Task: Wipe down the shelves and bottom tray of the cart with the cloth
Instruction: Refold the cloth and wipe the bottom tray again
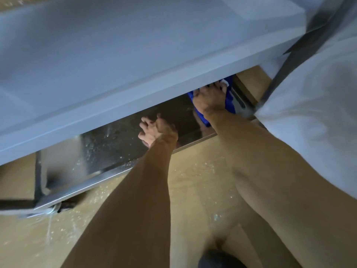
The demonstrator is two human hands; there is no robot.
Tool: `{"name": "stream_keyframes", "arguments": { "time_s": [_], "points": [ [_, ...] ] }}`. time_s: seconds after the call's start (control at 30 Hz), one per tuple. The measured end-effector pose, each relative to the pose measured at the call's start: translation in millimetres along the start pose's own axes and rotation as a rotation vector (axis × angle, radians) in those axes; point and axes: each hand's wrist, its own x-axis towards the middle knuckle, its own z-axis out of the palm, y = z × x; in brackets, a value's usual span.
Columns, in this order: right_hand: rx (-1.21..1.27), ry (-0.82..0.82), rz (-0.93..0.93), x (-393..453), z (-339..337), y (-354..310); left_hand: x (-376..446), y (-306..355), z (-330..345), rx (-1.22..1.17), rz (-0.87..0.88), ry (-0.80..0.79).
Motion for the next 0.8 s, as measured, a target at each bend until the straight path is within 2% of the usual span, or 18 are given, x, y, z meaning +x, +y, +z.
{"name": "stream_keyframes", "arguments": {
  "time_s": [0.13, 0.27, 0.37, 0.5, 0.53, 0.6, 0.73, 0.77, 0.8],
  "points": [
    [0.039, -0.042, -0.202, -27, 5, -51, 0, 0, -5, 0.025, -0.010, -0.028],
    [0.100, 0.044, -0.239, -49, 16, -39, -4, 2, -9, 0.000, -0.011, -0.037],
    [0.020, -0.011, -0.076, -67, 9, -3, -5, 0, -10, 0.038, 0.001, -0.043],
    [0.070, 0.177, 0.182, -61, -1, 59, -7, 0, -8, 0.035, 0.022, -0.022],
    [0.085, 0.192, 0.209, -57, -1, 67, -6, -1, -7, 0.028, 0.020, -0.017],
    [0.046, 0.102, 0.211, -55, 1, 69, -6, -5, -9, 0.018, 0.037, -0.012],
    [-0.030, 0.040, 0.199, -56, -3, 63, -12, -58, -25, -0.079, 0.184, 0.173],
    [-0.028, 0.028, 0.202, -55, -5, 60, -11, -86, -28, -0.074, 0.119, 0.229],
    [-0.022, 0.012, 0.220, -54, -6, 57, -8, -118, -32, -0.078, -0.024, 0.259]
  ]
}}
